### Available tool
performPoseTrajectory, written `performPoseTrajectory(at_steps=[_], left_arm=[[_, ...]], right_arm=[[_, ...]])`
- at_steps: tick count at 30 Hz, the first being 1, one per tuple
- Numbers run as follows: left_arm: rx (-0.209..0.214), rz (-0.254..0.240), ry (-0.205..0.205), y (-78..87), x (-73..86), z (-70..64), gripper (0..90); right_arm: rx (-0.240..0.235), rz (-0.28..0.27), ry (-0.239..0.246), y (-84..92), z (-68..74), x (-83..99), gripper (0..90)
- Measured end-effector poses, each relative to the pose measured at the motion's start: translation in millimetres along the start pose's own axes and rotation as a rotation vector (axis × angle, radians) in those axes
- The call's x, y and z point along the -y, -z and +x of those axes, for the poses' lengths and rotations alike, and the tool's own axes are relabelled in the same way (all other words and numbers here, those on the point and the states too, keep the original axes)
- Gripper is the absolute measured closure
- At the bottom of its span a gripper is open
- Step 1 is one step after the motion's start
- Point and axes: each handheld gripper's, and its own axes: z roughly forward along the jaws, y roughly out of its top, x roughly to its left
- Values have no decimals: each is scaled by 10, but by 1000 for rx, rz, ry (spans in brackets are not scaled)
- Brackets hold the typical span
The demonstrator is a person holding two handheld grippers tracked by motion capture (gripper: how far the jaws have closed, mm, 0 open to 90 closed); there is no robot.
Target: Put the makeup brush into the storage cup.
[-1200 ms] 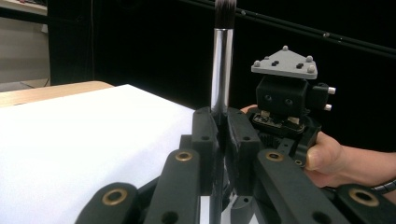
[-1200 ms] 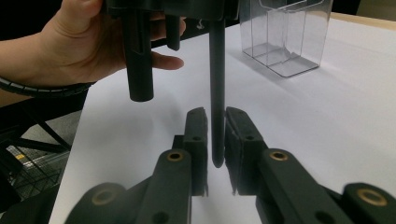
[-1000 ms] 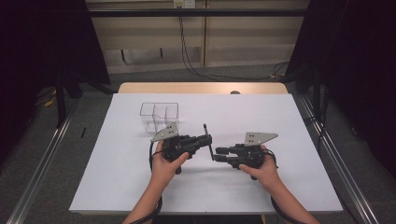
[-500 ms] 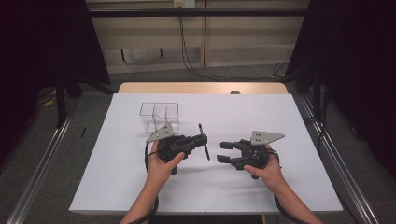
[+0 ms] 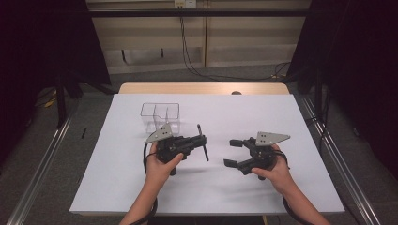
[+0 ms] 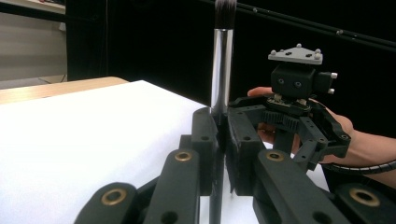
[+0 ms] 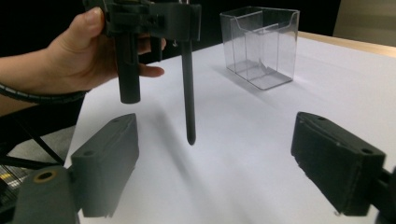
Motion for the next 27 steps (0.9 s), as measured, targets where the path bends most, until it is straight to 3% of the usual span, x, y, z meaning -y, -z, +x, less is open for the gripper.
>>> performPoseTrajectory(at_steps=[5,11,20,27], left_arm=[[-4,5,-7,2,-14,-5,830],[-6,6,-12,9,-33,-4,830],[-15,9,-16,34,-41,7,831],[-24,8,-18,62,-52,20,831]], right_arm=[[13,-4,-5,44,-15,9,93],[21,20,25,105,-25,16,50],[46,41,20,201,-42,46,40],[66,25,26,288,-55,51,40]])
